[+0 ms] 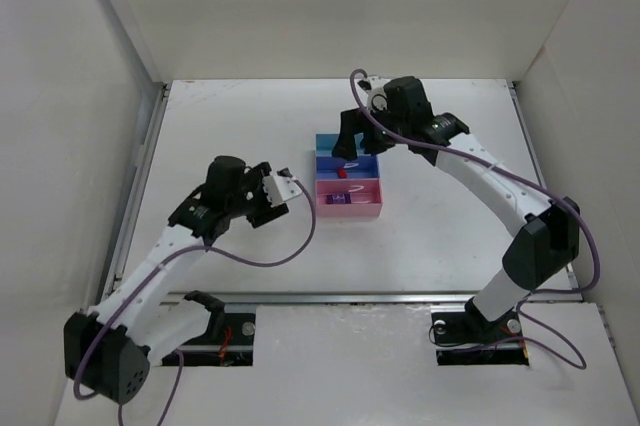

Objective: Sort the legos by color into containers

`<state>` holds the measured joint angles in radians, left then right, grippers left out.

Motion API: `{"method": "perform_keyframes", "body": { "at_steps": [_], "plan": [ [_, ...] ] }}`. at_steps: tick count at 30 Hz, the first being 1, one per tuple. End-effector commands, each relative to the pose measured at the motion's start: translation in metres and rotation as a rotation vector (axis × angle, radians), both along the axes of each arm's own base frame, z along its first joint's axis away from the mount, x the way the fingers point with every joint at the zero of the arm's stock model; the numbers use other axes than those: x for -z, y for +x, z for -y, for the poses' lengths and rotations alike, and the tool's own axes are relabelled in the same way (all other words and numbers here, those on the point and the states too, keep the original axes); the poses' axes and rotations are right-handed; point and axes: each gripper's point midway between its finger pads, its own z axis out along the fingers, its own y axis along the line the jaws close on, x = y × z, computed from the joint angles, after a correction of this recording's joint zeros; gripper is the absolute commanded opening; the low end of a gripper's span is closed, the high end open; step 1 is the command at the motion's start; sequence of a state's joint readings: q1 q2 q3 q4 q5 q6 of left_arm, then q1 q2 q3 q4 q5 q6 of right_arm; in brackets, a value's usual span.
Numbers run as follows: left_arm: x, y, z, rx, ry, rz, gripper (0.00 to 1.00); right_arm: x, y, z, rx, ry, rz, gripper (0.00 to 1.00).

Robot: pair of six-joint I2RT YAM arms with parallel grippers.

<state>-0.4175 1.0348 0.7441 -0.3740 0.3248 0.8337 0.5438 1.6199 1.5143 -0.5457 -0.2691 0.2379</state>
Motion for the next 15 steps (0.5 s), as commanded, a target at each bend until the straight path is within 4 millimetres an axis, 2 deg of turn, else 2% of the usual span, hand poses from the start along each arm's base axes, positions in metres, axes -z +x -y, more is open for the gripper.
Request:
{"method": "perform_keyframes", "body": {
  "at_steps": [1, 2, 4, 5, 6, 8, 10, 15],
  "plan": [
    [-0.087, 0.021, 0.015, 0.047, -0.132, 0.301, 0.0, -0.061, -0.022, -0.032, -0.211, 0.19, 0.09, 1.0],
    [-0.095, 0.021, 0.018, 0.059, -0.152, 0.329, 0.0, -0.078, -0.024, -0.038, -0.241, 0.242, 0.126, 1.0],
    [-0.116, 0.023, 0.028, 0.076, -0.191, 0.381, 0.0, -0.089, -0.04, -0.047, -0.331, 0.319, 0.119, 1.0],
    [-0.125, 0.027, 0.032, 0.071, -0.208, 0.403, 0.0, -0.106, -0.042, -0.053, -0.351, 0.383, 0.15, 1.0],
    [-0.137, 0.03, 0.033, 0.066, -0.223, 0.418, 0.0, -0.111, -0.051, -0.057, -0.405, 0.426, 0.139, 1.0],
    [-0.144, 0.036, 0.04, 0.071, -0.244, 0.411, 0.0, -0.123, -0.064, -0.067, -0.445, 0.457, 0.157, 1.0],
    [-0.158, 0.041, 0.045, 0.072, -0.272, 0.425, 0.0, -0.124, -0.064, -0.079, -0.454, 0.455, 0.159, 1.0],
    [-0.163, 0.047, 0.053, 0.084, -0.282, 0.412, 0.0, -0.115, -0.056, -0.09, -0.429, 0.462, 0.091, 1.0]
  ]
}}
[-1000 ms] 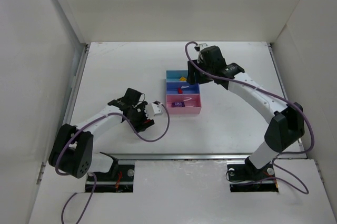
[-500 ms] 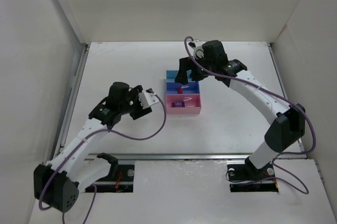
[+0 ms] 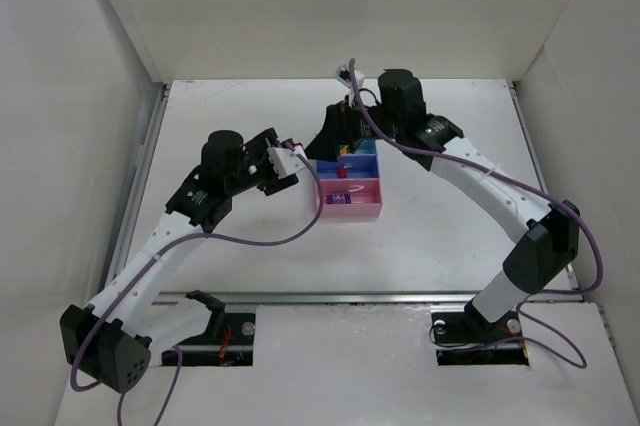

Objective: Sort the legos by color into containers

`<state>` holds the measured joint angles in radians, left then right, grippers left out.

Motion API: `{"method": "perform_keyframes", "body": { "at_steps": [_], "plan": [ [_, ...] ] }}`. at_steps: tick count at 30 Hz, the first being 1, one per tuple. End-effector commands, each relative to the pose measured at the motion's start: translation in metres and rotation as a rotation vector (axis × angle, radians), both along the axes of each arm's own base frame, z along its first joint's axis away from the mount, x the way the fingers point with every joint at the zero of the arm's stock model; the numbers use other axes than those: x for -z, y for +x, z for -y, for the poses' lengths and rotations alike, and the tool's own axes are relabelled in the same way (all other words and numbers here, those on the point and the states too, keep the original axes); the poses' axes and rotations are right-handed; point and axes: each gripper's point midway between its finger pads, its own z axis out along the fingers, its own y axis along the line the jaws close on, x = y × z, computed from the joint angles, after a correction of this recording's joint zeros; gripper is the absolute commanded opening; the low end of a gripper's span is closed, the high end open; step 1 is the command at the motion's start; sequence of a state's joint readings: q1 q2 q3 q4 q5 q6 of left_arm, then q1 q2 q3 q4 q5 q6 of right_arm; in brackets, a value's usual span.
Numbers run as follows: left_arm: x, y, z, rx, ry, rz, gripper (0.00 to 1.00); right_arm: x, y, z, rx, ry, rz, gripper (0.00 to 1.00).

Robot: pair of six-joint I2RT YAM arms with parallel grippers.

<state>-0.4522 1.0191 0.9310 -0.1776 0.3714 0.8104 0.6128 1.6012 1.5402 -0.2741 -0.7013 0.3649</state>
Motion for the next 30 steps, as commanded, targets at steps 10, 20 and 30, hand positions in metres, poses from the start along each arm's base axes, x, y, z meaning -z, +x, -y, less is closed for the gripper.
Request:
{"method": "perform_keyframes", "body": {
  "at_steps": [10, 20, 30],
  "plan": [
    [-0.041, 0.007, 0.021, 0.043, -0.077, 0.058, 0.0, -0.005, 0.026, -0.023, 0.073, 0.0, -0.014, 1.0],
    [-0.035, 0.013, 0.02, 0.025, -0.058, 0.034, 0.0, -0.002, 0.024, -0.041, 0.03, -0.002, -0.025, 1.0],
    [-0.033, 0.019, 0.016, -0.021, -0.064, 0.023, 0.0, 0.019, 0.024, -0.046, 0.021, -0.049, -0.082, 0.9]
  ]
}}
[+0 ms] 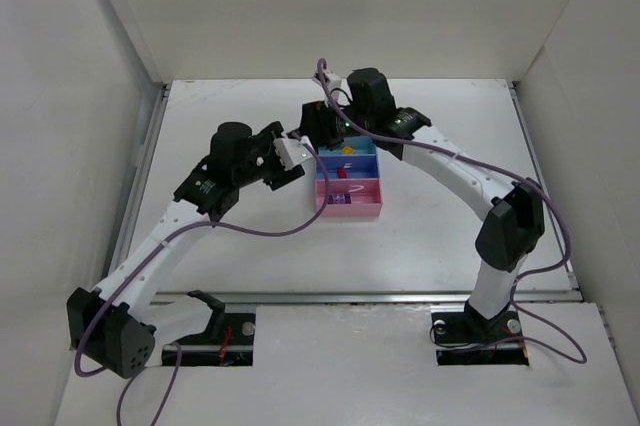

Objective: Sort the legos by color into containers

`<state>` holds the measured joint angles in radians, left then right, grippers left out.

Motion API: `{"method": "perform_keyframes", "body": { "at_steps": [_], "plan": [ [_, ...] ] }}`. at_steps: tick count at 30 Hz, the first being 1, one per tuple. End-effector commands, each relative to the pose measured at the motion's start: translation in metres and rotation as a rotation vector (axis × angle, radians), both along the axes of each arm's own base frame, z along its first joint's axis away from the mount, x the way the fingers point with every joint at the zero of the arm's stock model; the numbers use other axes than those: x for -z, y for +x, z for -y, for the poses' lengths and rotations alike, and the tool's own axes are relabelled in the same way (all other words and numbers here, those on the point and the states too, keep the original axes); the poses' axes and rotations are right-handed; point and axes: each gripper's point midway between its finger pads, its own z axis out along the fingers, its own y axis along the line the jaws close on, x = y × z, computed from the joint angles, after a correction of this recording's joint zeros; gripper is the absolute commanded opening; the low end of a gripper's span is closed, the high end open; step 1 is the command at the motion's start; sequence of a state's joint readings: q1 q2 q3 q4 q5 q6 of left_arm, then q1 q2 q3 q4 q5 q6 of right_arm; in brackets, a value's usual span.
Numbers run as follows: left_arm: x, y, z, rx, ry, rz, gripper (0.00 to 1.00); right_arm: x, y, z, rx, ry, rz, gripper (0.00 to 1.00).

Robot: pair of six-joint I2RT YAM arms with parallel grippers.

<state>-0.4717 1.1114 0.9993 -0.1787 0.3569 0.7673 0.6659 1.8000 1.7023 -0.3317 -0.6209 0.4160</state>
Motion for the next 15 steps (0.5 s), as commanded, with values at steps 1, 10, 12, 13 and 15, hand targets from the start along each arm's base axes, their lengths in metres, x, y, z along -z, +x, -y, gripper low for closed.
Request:
{"method": "perform_keyframes", "body": {
  "at_steps": [1, 10, 12, 13, 15],
  "plan": [
    [-0.034, 0.005, 0.003, -0.013, -0.052, 0.072, 0.0, -0.015, 0.002, -0.008, -0.004, 0.017, 0.028, 0.9],
    [-0.029, 0.005, 0.003, -0.017, -0.054, 0.058, 0.0, -0.008, 0.005, -0.004, 0.028, -0.013, 0.014, 0.86],
    [-0.029, 0.005, 0.003, -0.017, -0.054, 0.058, 0.0, -0.01, 0.004, -0.004, 0.028, -0.007, 0.021, 0.73],
    [-0.027, 0.004, 0.003, -0.018, -0.049, 0.05, 0.0, -0.012, 0.005, -0.004, 0.028, -0.001, 0.028, 0.67],
    [-0.027, 0.003, 0.004, -0.009, -0.052, 0.049, 0.0, -0.014, 0.006, -0.005, 0.028, 0.005, 0.035, 0.46]
  ]
}}
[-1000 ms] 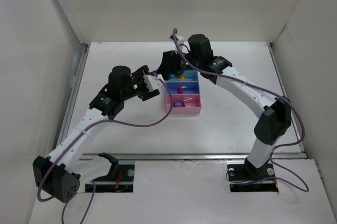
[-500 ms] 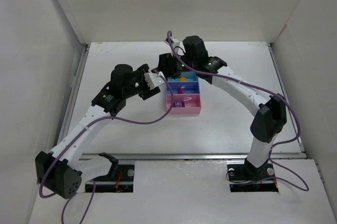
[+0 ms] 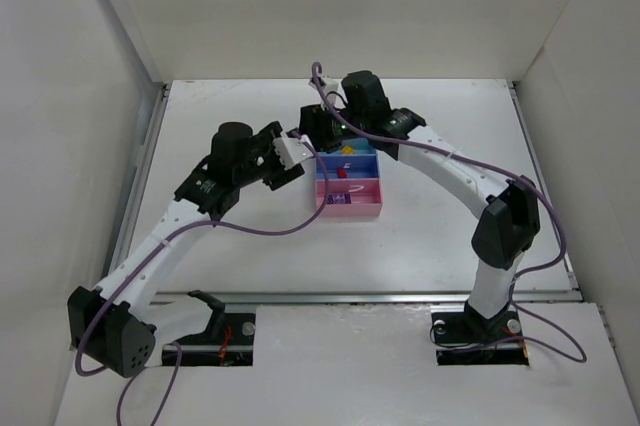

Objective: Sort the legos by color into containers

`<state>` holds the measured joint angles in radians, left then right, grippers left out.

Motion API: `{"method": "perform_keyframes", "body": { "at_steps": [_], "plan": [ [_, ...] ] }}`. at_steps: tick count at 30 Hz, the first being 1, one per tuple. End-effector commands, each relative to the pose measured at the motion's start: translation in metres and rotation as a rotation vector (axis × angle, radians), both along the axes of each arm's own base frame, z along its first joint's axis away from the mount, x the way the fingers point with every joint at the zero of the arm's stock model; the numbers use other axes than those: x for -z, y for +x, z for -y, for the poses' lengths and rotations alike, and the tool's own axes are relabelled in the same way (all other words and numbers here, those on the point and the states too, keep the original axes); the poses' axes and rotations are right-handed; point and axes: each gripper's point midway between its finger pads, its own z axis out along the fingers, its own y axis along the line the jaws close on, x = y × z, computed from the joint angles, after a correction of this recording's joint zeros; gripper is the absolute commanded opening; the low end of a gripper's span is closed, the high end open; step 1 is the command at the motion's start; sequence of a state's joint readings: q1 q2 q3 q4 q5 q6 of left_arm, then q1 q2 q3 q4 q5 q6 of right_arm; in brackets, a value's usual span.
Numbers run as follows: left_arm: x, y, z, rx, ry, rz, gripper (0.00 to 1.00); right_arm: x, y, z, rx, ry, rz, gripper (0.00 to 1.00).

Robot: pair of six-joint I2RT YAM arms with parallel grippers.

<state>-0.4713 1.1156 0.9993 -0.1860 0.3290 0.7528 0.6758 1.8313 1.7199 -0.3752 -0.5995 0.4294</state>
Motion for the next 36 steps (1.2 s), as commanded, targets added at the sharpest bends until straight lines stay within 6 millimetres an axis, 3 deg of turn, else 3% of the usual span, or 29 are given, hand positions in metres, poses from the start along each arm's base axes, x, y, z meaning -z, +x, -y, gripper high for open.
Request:
{"method": "perform_keyframes", "body": {
  "at_steps": [1, 2, 3, 5, 7, 8, 12, 13, 14, 16, 17, 22, 28, 31, 33, 36],
  "plan": [
    [-0.029, 0.0, 0.007, 0.022, -0.053, 0.054, 0.0, -0.03, 0.006, -0.002, 0.013, 0.044, 0.087, 0.37],
    [-0.028, -0.001, 0.007, 0.022, -0.053, 0.054, 0.0, -0.03, 0.006, -0.002, 0.013, 0.044, 0.087, 0.29],
    [-0.021, 0.0, 0.007, 0.022, -0.041, 0.031, 0.0, -0.03, 0.006, -0.002, 0.013, 0.044, 0.087, 0.15],
    [-0.011, 0.001, 0.003, -0.004, -0.015, 0.004, 0.0, -0.028, 0.005, 0.001, 0.022, 0.035, 0.082, 0.01],
    [0.007, 0.005, -0.001, -0.03, 0.021, -0.038, 0.0, -0.019, 0.006, 0.005, 0.047, 0.012, 0.075, 0.0],
    [0.01, 0.005, -0.004, -0.041, 0.031, -0.045, 0.0, -0.026, 0.006, 0.013, 0.06, 0.02, 0.084, 0.0],
    [0.041, 0.007, -0.028, -0.086, 0.083, -0.09, 0.0, -0.029, 0.024, 0.053, 0.168, 0.058, 0.058, 0.0],
    [0.047, 0.005, -0.029, -0.085, 0.092, -0.107, 0.0, -0.029, 0.036, 0.071, 0.218, 0.063, 0.054, 0.0],
    [0.054, 0.005, -0.035, -0.1, 0.11, -0.113, 0.0, -0.021, 0.037, 0.081, 0.237, 0.052, 0.039, 0.0],
    [0.058, 0.008, -0.039, -0.114, 0.114, -0.124, 0.0, -0.025, 0.045, 0.098, 0.286, 0.049, 0.047, 0.0],
    [0.068, 0.007, -0.044, -0.125, 0.127, -0.153, 0.0, -0.028, 0.043, 0.1, 0.286, 0.049, 0.047, 0.0],
    [0.082, 0.009, -0.047, -0.133, 0.146, -0.196, 0.0, -0.016, 0.058, 0.124, 0.358, 0.003, 0.035, 0.0],
    [0.082, 0.011, -0.052, -0.15, 0.149, -0.195, 0.0, -0.01, 0.064, 0.131, 0.398, -0.023, 0.025, 0.0],
    [0.081, 0.013, -0.054, -0.169, 0.132, -0.198, 0.0, 0.022, 0.078, 0.152, 0.511, -0.166, -0.005, 0.0],
    [0.08, 0.015, -0.054, -0.185, 0.122, -0.197, 0.0, 0.055, 0.082, 0.165, 0.587, -0.283, -0.051, 0.0],
    [0.081, 0.016, -0.053, -0.199, 0.103, -0.211, 0.0, 0.08, 0.082, 0.173, 0.67, -0.394, -0.09, 0.0]
  ]
}}
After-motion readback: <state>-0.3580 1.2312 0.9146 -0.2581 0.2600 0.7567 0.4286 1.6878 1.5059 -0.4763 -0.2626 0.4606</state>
